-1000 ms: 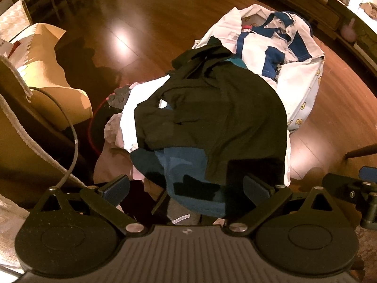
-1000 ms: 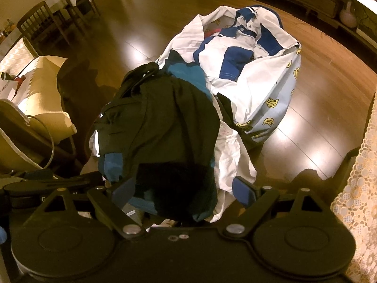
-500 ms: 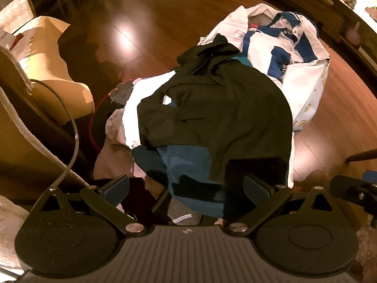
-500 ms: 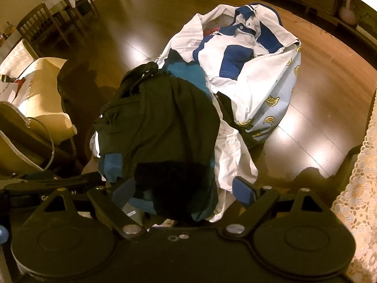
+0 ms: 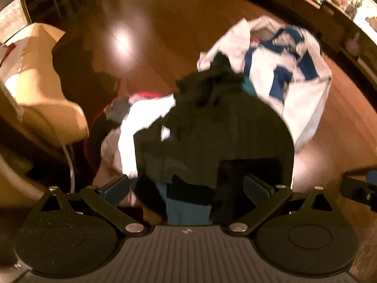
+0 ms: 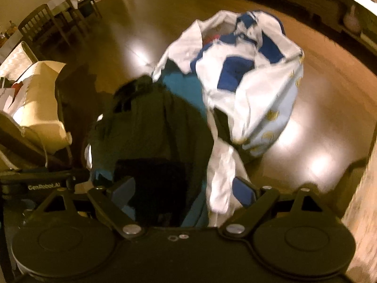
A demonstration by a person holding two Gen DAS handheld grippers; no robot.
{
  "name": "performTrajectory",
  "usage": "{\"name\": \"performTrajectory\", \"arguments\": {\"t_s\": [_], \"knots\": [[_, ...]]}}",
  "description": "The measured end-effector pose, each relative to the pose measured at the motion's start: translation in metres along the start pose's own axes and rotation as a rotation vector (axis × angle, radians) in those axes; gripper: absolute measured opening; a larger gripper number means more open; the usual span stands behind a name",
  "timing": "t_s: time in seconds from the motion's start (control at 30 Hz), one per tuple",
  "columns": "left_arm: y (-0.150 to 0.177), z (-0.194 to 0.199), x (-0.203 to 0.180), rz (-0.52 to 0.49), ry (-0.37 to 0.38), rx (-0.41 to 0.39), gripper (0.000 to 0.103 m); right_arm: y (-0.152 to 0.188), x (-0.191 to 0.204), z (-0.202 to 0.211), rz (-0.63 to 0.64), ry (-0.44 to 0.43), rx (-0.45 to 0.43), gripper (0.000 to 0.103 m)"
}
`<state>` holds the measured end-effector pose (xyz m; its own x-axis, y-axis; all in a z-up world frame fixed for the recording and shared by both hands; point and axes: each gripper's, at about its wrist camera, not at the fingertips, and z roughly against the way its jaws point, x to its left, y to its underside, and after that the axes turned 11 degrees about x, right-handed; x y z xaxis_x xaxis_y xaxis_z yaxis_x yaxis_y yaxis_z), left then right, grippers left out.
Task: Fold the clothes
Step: 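Grasp the black garment with the left gripper while the right gripper grasps it too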
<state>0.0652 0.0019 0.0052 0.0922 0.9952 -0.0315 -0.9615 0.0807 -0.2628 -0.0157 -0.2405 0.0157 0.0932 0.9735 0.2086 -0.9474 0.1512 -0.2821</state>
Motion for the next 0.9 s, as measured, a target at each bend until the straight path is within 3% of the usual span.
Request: {"name": "performTrajectory", "arguments": {"t_s": [0.1,0.2,0.5,0.7,0.9], "knots": [[-0.022,0.002,0.002,0.011,0.007,-0.039,0.103,-0.018,0.003,0.002,0.025,0.005,-0.025,0.103],[-0.035,-0.015,0.001,0.016,0.038,-0.025,0.103,-0.027,0.004,-0.013,0.041,-0.001,-0.011,0.103],[-0.041,-0.076,-0.012,0.018,0.121,0.034,0.103,-0.008,0.007,-0.084,0.109,-0.080,0.065,0.103],[-0.067,-0.095,-0.038,0.006,0.116,0.052,0.103,0.002,0.012,-0.115,0.159,-0.144,0.102,0.103],[-0.078,-0.120,-0.064,-0.041,0.077,0.099,0.102,0.002,0.014,-0.134,0.131,-0.140,0.136,0.103]]}}
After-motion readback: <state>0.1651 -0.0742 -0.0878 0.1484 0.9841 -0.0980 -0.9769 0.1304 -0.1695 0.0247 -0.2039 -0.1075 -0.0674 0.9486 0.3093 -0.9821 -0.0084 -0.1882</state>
